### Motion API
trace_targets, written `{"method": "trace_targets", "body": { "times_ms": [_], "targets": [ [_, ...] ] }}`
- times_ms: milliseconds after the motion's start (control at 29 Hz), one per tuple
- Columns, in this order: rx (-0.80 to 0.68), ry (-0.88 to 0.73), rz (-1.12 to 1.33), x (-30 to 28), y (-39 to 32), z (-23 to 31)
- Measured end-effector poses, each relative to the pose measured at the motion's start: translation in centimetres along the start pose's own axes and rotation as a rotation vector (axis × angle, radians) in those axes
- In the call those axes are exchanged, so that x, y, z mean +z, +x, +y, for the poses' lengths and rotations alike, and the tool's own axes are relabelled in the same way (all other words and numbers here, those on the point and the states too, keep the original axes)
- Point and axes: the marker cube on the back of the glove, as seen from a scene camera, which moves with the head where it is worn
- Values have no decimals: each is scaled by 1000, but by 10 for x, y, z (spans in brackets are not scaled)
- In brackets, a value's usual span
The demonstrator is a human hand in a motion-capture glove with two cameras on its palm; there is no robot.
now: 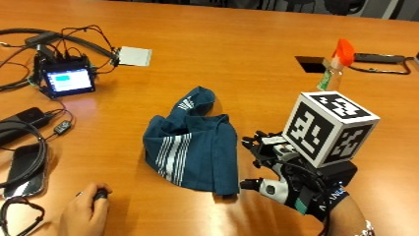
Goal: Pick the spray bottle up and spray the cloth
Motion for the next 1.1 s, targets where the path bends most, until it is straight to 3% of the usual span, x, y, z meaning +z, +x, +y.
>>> {"method": "trace_targets", "body": {
  "times_ms": [655, 1103],
  "targets": [
    [-14, -45, 9, 18, -1, -27],
    [290, 127, 74, -40, 80, -76]
  ]
}}
